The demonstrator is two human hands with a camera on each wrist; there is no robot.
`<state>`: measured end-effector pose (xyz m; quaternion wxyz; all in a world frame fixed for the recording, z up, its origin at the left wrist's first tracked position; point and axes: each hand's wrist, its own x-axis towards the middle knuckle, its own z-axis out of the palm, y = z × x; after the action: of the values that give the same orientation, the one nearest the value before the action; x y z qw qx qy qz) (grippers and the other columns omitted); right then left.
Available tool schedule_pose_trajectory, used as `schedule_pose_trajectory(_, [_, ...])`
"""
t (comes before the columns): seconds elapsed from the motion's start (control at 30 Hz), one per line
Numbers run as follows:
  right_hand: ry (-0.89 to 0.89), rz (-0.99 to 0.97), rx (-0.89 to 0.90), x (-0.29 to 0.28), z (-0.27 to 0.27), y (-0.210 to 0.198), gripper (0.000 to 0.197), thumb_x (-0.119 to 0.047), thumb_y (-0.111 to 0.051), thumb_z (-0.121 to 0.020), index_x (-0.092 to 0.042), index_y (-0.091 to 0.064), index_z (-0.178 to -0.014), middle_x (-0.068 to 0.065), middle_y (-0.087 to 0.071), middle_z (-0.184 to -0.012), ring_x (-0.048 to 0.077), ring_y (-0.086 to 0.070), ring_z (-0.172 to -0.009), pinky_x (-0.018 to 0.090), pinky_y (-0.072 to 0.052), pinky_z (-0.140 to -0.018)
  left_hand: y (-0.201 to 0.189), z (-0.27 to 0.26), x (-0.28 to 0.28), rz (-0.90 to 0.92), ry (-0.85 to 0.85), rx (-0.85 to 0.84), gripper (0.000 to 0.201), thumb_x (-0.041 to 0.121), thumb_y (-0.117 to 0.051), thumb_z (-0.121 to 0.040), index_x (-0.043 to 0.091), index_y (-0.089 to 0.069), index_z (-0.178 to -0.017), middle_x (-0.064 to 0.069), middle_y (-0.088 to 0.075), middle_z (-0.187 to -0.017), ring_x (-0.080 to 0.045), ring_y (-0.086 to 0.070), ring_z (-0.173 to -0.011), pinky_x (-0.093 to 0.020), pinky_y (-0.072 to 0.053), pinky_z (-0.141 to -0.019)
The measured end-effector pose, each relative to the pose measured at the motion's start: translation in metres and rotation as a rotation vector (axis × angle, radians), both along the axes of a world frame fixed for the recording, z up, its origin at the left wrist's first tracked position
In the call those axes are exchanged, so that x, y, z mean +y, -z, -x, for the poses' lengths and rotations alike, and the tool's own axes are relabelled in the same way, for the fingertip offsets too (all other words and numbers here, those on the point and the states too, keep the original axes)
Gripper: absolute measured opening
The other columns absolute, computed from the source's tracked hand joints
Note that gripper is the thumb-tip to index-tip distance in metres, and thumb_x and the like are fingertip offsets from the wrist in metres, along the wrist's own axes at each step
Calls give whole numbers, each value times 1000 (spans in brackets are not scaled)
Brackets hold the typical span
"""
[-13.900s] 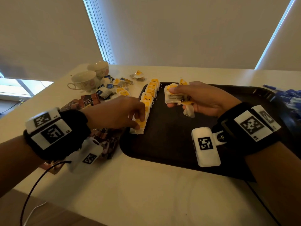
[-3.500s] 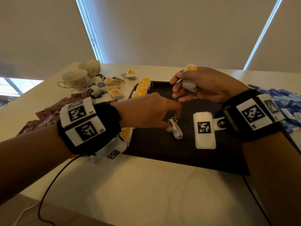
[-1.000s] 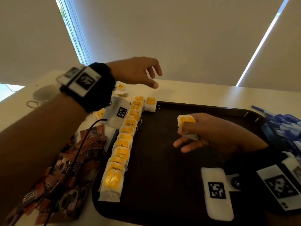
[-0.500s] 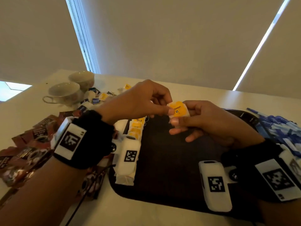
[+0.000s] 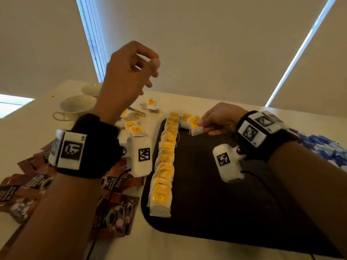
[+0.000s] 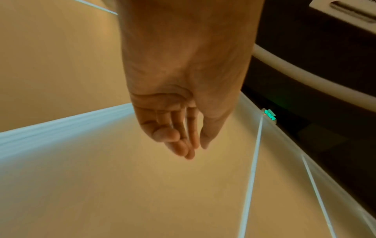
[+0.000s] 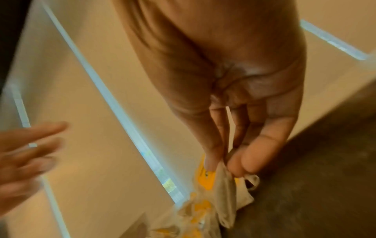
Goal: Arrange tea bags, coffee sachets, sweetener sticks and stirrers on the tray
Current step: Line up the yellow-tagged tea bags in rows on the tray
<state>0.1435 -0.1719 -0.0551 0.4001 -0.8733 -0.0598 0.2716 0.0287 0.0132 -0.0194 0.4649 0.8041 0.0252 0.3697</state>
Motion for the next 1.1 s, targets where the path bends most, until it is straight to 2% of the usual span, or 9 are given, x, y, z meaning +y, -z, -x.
schedule_pose_trajectory(0.13, [35, 18, 158, 10, -21, 25, 8, -7, -69, -81, -8, -61, -80, 5, -67, -72, 11, -63, -67, 24, -52, -56, 7, 0, 19, 40, -67, -5, 19, 29, -57, -92, 14, -62, -102, 0, -69, -80, -9, -61, -61, -21, -44, -49])
schedule_pose_trajectory(0.27, [78, -90, 143, 12, -29, 36, 12, -8, -76, -73, -9, -67, -81, 2, -74, -71, 12, -71, -66, 22, -50, -51, 7, 2, 33, 44, -75, -11, 18, 28, -57, -92, 12, -63, -98, -1, -68, -78, -11, -61, -61, -21, -44, -48])
schedule_pose_trajectory(0.37, [94, -122, 139, 16, -31, 40, 17, -6, -75, -73, -5, -67, -88, 5, -75, -77, 13, -72, -67, 27, -51, -57, 7, 3, 40, 38, -74, -26, 18, 27, -57, -92, 12, -64, -98, 1, -68, -78, -8, -61, -59, -18, -44, -47])
schedule_pose_trajectory(0.47, [124, -130, 128, 19, -34, 44, 18, -3, -72, -77, -2, -64, -93, 6, -73, -71, 13, -71, -61, 23, -53, -49, 8, 3, 44, 25, -76, -21, 16, 27, -57, -92, 13, -63, -97, 2, -67, -77, -6, -60, -58, -16, -42, -46])
schedule_pose_trajectory(0.67, [63, 184, -73, 33, -27, 37, 21, -17, -71, -82, -6, -56, -73, 6, -56, -67, 12, -52, -52, 19, -42, -43, 8, 10, 57, 31, -111, -21, 14, 28, -58, -91, 15, -63, -93, 2, -67, -75, -5, -59, -56, -17, -42, -46])
schedule_pose_trajectory(0.83, [-172, 220, -425, 51, -5, -3, 26, -22, -70, -83, -12, -50, -69, 3, -52, -68, 15, -52, -64, 27, -47, -59, 9, 16, 74, 24, -183, -10, 8, 28, -59, -89, 20, -63, -88, 4, -67, -72, -5, -58, -54, -19, -42, -45])
schedule_pose_trajectory(0.9, [-322, 169, -468, 70, 15, -20, 20, -27, -69, -84, -13, -56, -79, 4, -59, -78, 16, -58, -71, 25, -50, -58, 10, 19, 82, 4, -224, 14, 10, 25, -59, -87, 17, -64, -90, 5, -66, -71, -5, -58, -53, -19, -43, -44])
schedule_pose_trajectory(1.0, [-588, 307, -483, 109, 35, -24, 35, -35, -66, -85, -2, -65, -98, 10, -67, -90, 22, -64, -84, 27, -53, -65, 11, 25, 92, 5, -268, 27, 11, 22, -58, -86, 16, -65, -91, 5, -67, -71, -5, -59, -53, -19, -45, -45])
schedule_pose_trajectory(1.1, [-727, 463, -532, 143, 43, -6, 35, -25, -59, -91, 1, -60, -114, 8, -60, -98, 23, -60, -91, 28, -49, -74, 11, 29, 98, 17, -302, 23, 10, 22, -58, -87, 17, -64, -91, 5, -67, -74, -6, -60, -54, -19, -46, -45])
